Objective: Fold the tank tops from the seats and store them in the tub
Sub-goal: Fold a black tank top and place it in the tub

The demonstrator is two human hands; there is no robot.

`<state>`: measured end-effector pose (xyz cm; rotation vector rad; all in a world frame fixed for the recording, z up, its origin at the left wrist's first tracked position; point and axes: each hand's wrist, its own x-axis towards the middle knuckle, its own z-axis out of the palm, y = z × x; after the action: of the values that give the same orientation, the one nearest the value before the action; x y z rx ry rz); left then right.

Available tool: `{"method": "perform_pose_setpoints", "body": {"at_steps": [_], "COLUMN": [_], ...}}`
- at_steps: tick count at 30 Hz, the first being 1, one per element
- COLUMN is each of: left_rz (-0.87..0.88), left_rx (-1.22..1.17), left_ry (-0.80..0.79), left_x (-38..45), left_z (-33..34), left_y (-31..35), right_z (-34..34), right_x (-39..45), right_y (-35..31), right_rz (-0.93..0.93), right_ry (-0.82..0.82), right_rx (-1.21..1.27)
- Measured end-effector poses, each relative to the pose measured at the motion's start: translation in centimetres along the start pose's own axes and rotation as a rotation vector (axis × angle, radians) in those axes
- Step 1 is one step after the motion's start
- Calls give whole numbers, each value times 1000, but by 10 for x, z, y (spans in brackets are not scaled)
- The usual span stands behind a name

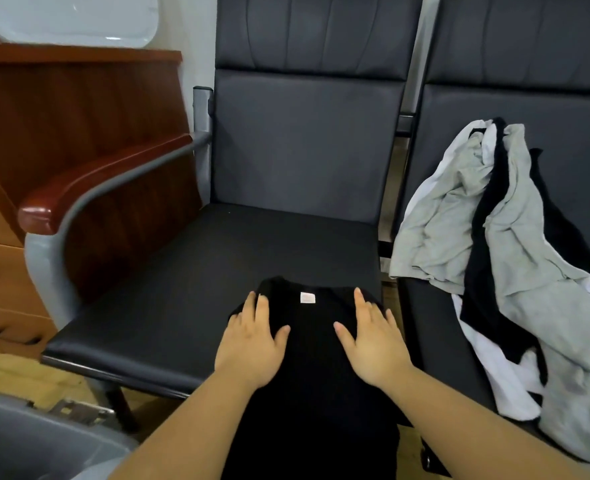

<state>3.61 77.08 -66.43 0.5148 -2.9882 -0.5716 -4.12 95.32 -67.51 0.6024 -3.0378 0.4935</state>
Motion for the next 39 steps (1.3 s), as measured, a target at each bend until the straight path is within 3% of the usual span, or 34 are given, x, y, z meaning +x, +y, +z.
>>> {"method": "perform_pose_setpoints", "body": {"at_steps": [14, 20, 24, 27, 29, 32, 34, 39], "left_rz": [47, -91, -116, -153, -215, -120, -61, 14], "left_rx": [143, 272, 181, -19, -67, 87, 71, 220], "left_ry": [6, 231, 406, 463, 351, 142, 50, -97], "left_x": [145, 179, 181, 178, 176, 174, 166, 126], "left_z": [-6, -4, -2, -4, -6, -9, -14, -28], "left_y": [-27, -25, -24, -24, -23, -25, -28, -20], "right_z": [14, 23, 26, 19, 17, 11, 7, -20], "right_x": [144, 186, 190, 185, 186, 181, 170, 134], "right_y": [2, 6, 5, 2, 4, 7, 9, 6], "right_rz": [-77, -159, -289, -216, -144, -127, -122, -144], "right_ry": [145, 375, 599, 397, 203, 91, 59, -139], "right_rx": [-53, -98, -131, -17, -18, 47, 93, -5]}}
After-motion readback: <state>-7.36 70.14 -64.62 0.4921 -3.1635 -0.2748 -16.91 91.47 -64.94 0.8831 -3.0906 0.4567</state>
